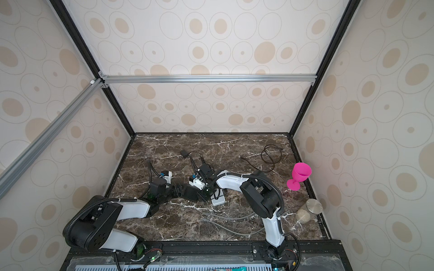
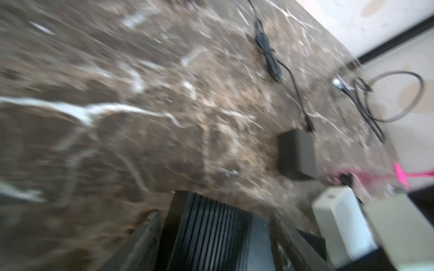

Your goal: Insert the plug into the switch port

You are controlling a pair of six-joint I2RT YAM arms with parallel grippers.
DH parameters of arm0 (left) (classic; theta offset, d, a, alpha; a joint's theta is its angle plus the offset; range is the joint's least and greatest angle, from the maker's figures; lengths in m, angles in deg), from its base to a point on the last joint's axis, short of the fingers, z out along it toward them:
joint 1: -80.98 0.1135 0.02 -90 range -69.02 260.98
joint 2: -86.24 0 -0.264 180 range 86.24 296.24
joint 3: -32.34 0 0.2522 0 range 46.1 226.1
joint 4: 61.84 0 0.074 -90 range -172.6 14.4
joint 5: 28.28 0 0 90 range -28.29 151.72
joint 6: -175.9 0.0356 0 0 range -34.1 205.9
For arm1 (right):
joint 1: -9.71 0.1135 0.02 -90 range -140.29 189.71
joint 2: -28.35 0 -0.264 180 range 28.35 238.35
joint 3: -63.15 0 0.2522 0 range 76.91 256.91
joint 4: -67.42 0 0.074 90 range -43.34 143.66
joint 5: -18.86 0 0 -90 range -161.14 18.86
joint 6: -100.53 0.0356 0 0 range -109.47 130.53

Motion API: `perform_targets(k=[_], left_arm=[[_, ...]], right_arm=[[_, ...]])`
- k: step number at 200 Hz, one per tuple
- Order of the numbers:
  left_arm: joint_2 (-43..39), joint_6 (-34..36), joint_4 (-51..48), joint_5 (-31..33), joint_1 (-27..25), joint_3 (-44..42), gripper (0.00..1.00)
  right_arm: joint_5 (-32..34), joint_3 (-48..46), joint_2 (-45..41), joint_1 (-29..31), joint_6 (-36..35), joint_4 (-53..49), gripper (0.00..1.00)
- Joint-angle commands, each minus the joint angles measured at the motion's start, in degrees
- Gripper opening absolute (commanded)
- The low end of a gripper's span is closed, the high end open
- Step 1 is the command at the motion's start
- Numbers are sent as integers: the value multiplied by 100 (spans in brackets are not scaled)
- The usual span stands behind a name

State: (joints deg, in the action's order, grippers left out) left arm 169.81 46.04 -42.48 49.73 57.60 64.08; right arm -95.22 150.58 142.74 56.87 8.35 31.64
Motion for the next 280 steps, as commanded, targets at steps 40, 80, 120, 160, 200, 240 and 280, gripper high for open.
perform_targets(k=[40, 80, 120, 160, 200, 240, 280], left_arm=[[-357, -530, -2719, -2504, -774, 435, 73], [-959, -36, -4354, -1735, -509, 1378, 81], [-1124, 434, -5505, -1257, -365, 2384, 84], [-979, 643, -6101, -1015, -369, 3117, 85], [-1009, 507, -5913, -1114, -369, 3025, 85], [-512, 706, -5747, -1219, -383, 3300, 85], [947, 1204, -5966, -738, -527, 4334, 80]], right_arm=[[444, 209, -255, 434, -1083, 2072, 30], [877, -721, -1623, 384, -1437, 1693, 42], [1827, -1213, -3046, 295, -1132, 1113, 61], [2249, -1567, -4008, 83, -53, 551, 66], [2414, -1870, -4339, 59, 1541, 302, 64], [2396, -2218, -4617, 20, 2887, -195, 64], [2699, -3164, -5524, 11, 3721, -91, 63]])
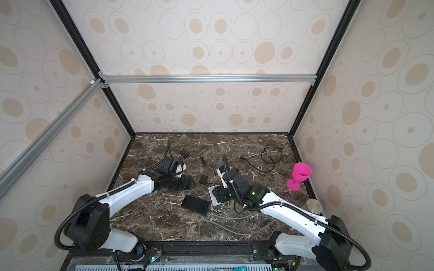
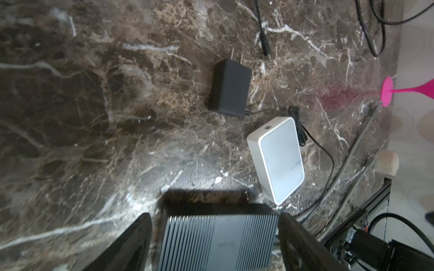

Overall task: Insert the plug into the switch port
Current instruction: 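Open both grippers and draw them back from the black switch, then grasp the black wall power adapter with the left gripper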

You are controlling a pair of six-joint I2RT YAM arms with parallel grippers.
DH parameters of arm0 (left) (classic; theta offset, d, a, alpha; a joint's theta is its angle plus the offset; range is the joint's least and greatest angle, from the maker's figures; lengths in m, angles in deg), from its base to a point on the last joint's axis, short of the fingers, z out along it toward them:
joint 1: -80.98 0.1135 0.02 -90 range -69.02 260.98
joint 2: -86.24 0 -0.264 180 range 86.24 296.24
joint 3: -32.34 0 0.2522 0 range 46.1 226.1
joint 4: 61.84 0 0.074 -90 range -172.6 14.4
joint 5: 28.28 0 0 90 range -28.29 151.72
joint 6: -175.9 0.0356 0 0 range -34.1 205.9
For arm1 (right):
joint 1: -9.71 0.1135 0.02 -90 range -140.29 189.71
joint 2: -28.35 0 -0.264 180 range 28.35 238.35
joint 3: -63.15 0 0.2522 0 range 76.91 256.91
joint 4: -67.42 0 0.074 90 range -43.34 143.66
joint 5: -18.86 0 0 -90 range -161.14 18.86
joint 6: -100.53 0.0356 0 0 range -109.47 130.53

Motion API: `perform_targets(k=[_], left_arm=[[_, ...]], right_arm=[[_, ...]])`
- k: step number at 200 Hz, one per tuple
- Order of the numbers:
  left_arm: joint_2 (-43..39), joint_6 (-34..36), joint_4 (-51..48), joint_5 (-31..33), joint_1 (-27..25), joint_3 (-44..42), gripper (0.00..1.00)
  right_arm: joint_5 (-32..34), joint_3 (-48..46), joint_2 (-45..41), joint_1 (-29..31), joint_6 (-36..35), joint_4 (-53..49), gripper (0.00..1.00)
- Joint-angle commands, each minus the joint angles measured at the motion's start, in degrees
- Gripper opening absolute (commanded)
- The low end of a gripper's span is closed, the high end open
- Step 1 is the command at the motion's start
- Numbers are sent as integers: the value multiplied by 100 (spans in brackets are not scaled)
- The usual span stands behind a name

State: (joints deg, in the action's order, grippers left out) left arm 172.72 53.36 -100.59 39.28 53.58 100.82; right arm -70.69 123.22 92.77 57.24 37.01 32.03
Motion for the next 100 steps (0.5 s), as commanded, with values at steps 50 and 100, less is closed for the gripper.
perform_targets(k=[50, 100], left_arm=[[2175, 522, -277, 452, -348, 2104, 79], [3014, 699, -739, 1065, -525, 2789, 75]], right_arm=[[854, -1279, -1593, -87, 1273, 93, 62], [989, -1380, -1319, -108, 1509, 270, 62]])
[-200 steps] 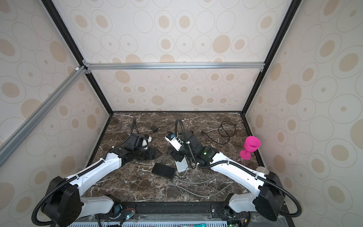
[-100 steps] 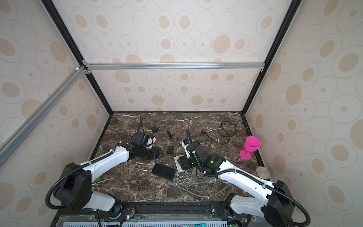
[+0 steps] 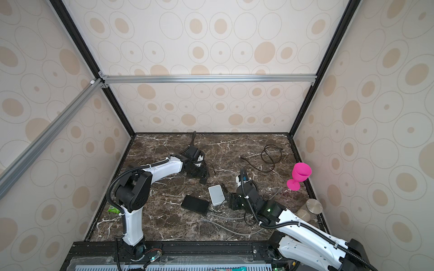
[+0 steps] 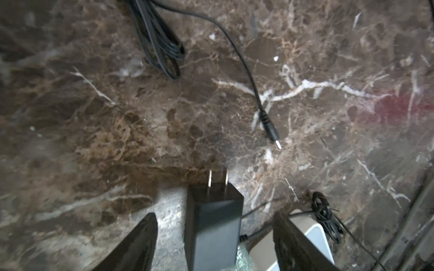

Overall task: Insert the plug into the switch port
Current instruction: 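Grasp the black wall power adapter with the left gripper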

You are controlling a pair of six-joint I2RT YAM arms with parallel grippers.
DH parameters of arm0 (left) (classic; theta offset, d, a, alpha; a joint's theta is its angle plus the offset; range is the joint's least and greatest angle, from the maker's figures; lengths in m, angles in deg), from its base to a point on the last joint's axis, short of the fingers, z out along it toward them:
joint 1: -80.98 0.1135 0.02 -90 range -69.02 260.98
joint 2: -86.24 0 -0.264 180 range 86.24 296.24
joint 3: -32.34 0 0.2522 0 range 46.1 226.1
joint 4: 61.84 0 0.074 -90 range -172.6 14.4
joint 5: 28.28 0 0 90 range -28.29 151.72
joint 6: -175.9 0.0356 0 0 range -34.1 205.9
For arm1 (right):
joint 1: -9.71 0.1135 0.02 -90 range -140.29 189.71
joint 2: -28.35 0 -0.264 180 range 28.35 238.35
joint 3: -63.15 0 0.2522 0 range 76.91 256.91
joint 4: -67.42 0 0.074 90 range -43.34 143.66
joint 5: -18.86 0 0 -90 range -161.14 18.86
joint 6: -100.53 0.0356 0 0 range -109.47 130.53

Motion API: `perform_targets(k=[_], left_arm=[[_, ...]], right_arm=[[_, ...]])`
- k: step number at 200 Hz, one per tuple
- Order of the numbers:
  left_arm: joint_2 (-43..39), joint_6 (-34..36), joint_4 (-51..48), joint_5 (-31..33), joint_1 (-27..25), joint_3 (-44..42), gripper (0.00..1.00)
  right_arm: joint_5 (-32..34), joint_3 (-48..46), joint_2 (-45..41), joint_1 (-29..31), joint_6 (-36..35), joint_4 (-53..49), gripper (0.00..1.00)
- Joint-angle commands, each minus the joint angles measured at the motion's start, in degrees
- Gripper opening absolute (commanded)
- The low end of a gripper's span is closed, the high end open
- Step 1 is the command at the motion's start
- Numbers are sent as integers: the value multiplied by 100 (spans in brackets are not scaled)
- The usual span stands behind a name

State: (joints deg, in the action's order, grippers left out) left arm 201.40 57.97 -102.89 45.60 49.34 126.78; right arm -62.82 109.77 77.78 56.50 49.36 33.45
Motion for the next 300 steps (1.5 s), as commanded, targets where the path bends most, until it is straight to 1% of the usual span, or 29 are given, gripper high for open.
perform_targets(k=[1, 28, 37, 59, 63, 99, 124, 133, 147, 172, 188, 200, 216, 221, 232, 241, 253, 270, 276, 278, 280, 282, 300], left_arm=[[156, 236, -516, 443, -103, 193, 75], [260, 286, -566, 648, -219, 170, 72], [254, 279, -531, 714, -246, 146, 66], [93, 177, -198, 735, -269, -30, 46], [64, 154, -154, 746, -268, -31, 44], [-122, 109, -313, 969, -267, 232, 43], [-524, 97, -466, 1197, -242, 352, 42], [-752, 49, -372, 1177, -221, 293, 37], [-1204, -47, -115, 1099, -167, 70, 34], [-1986, -278, 145, 973, 46, -304, 34], [-2339, -328, 34, 1006, 291, -444, 34], [-2554, -304, 37, 898, 516, -606, 35], [-2645, -277, 104, 551, 723, -804, 39], [-2612, -264, 101, 483, 734, -820, 44], [-2452, -266, 92, 300, 717, -803, 64], [-2250, -283, 72, 175, 651, -780, 75], [-1919, -252, -50, 273, 505, -645, 85], [-1428, -181, -210, 527, 237, -413, 91], [-1251, -170, -269, 647, 162, -320, 91], [-1197, -163, -282, 683, 135, -293, 92], [-1144, -157, -307, 723, 110, -267, 92], [-1094, -153, -328, 763, 89, -236, 92], [-659, -88, -497, 1124, -71, 16, 93]], right_arm=[[204, -22, 194, -36, 274, 121, 62], [142, 193, 613, -50, 179, -19, 62], [75, 243, 726, -58, 137, -27, 62], [12, 317, 841, -57, 68, -44, 60], [20, 317, 834, -58, 69, -49, 60], [74, 191, 628, -68, 122, -56, 60], [72, 98, 584, -73, 200, 16, 60], [61, 97, 595, -72, 200, 38, 60], [52, 98, 657, -69, 206, 84, 60], [-22, 167, 887, -77, 209, 161, 60], [-97, 220, 1062, -76, 213, 226, 59], [-161, 268, 1170, -75, 195, 246, 59], [-182, 316, 1272, -73, 186, 228, 59], [-195, 324, 1282, -74, 186, 235, 59], [-216, 315, 1305, -75, 187, 260, 61], [-225, 309, 1319, -78, 189, 266, 62], [-205, 321, 1324, -74, 178, 237, 64], [-141, 313, 1265, -76, 193, 182, 66], [-130, 288, 1223, -79, 200, 199, 78], [-127, 277, 1213, -79, 203, 207, 85], [-123, 268, 1199, -81, 204, 216, 95], [-116, 254, 1185, -75, 204, 229, 99], [-111, 205, 1122, -81, 204, 287, 100]])
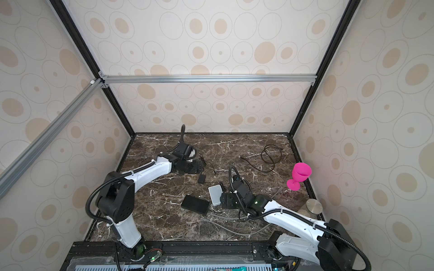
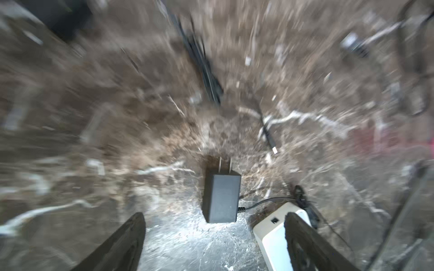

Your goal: Insert the plug into the switch port

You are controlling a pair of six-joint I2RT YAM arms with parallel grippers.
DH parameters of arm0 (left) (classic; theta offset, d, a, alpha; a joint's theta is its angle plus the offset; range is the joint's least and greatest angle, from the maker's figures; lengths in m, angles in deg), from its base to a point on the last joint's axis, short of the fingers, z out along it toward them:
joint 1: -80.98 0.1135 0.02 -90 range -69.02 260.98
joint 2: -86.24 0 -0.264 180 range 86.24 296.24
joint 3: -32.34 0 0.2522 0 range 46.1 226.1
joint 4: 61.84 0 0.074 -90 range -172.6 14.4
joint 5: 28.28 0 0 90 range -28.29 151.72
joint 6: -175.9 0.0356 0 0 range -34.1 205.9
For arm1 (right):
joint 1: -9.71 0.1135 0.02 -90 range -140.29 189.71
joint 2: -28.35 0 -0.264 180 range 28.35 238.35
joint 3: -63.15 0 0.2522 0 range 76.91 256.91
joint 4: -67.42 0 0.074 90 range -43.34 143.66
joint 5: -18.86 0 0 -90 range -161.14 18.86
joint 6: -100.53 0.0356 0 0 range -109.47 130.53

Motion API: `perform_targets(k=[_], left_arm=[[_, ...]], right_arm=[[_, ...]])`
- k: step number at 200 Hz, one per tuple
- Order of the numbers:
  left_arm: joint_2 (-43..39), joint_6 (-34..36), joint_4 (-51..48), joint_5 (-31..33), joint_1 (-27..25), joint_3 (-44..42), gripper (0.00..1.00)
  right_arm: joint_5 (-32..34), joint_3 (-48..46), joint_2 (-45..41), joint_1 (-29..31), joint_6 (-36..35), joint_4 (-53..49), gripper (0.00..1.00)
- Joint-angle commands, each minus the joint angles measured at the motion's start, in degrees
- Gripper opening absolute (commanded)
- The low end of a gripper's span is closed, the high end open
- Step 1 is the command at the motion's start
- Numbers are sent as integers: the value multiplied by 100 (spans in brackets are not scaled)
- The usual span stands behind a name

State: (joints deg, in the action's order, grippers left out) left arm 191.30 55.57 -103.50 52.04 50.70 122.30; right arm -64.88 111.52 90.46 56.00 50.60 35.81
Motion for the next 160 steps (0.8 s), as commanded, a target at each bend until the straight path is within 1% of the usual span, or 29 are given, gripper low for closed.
perform_targets(k=[1, 37, 46, 57, 77, 84, 126, 132, 145, 155, 160], left_arm=[[372, 160, -445, 486, -211, 469, 93], [908, 342, -719, 1031, -410, 842, 87], [1019, 375, -777, 1113, -443, 931, 84], [1110, 396, -823, 1166, -470, 997, 77], [1168, 420, -849, 1221, -492, 1031, 57], [1182, 424, -846, 1241, -496, 1029, 54], [1289, 468, -866, 1214, -512, 1015, 54], [1306, 472, -866, 1213, -510, 1012, 51], [1335, 478, -864, 1192, -506, 1017, 37], [1350, 483, -860, 1163, -509, 1018, 31], [1356, 477, -855, 1145, -507, 1013, 30]], right_arm=[[94, 29, -146, -31, 80, 48, 100], [51, 11, -169, -43, 79, 48, 100], [43, 2, -172, -51, 79, 64, 100], [34, 0, -184, -66, 75, 67, 100], [-6, -7, -181, -108, 62, 77, 100], [-19, -7, -182, -124, 62, 85, 100], [-81, -42, -199, -164, 71, 123, 100], [-81, -51, -207, -173, 71, 130, 100], [-87, -60, -230, -183, 80, 134, 100], [-90, -71, -239, -198, 84, 132, 100], [-103, -77, -243, -199, 85, 147, 100]])
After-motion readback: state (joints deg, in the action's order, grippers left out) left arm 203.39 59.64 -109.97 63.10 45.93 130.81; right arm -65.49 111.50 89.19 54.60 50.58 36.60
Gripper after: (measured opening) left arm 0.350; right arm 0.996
